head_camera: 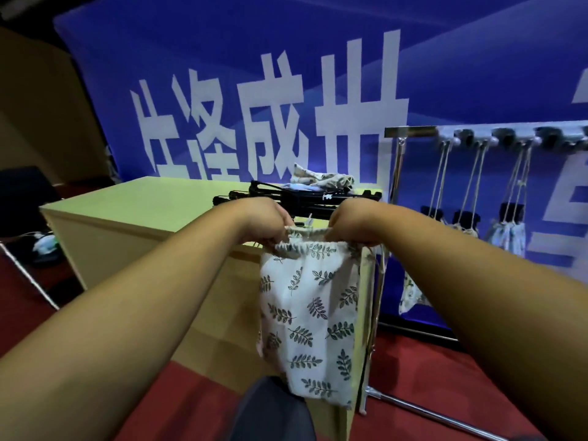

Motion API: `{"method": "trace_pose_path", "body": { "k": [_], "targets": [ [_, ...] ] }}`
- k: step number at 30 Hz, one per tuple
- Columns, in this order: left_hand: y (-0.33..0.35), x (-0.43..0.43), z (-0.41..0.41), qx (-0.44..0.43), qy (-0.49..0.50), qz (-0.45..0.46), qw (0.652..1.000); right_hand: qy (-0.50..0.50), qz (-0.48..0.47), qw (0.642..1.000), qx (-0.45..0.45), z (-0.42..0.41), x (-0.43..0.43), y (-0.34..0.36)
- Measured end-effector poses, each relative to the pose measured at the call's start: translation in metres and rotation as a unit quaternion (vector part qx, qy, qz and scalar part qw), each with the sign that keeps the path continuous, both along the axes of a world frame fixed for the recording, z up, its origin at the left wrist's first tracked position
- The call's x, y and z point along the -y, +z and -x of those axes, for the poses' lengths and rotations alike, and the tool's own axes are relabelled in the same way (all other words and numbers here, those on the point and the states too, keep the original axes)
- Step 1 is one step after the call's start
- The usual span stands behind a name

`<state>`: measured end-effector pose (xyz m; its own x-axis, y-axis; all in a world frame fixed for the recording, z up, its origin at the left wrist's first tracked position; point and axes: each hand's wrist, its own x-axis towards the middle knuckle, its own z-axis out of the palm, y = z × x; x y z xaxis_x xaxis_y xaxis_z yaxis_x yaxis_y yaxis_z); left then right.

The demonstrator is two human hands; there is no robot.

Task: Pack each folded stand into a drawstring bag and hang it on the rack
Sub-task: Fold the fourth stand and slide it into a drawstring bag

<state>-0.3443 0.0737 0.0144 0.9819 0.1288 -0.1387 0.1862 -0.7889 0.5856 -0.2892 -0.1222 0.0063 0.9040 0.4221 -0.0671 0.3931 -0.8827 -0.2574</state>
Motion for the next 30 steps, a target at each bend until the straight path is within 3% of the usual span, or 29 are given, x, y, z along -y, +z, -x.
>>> {"method": "trace_pose_path", "body": {
  "k": [6,12,24,30],
  "targets": [
    [-0.034,-0.021,-0.013,-0.018,0.028,-0.074,0.997,-0.003,-0.064,0.997,0.031,-0.022,-0.029,-0.04],
    [-0.065,-0.036,-0.037,0.038,0.053,-0.009,0.998,-0.06,-0.051,0.992,0.094,-0.06,-0.051,-0.073],
    [-0.097,-0.044,-0.086,0.065,0.039,0.031,0.997,-0.098,-0.116,0.987,0.057,-0.098,-0.069,-0.1],
    [-0.097,-0.036,-0.093,0.05,0.023,-0.02,0.998,-0.101,-0.118,0.987,0.045,-0.106,-0.069,-0.101]
  ]
}}
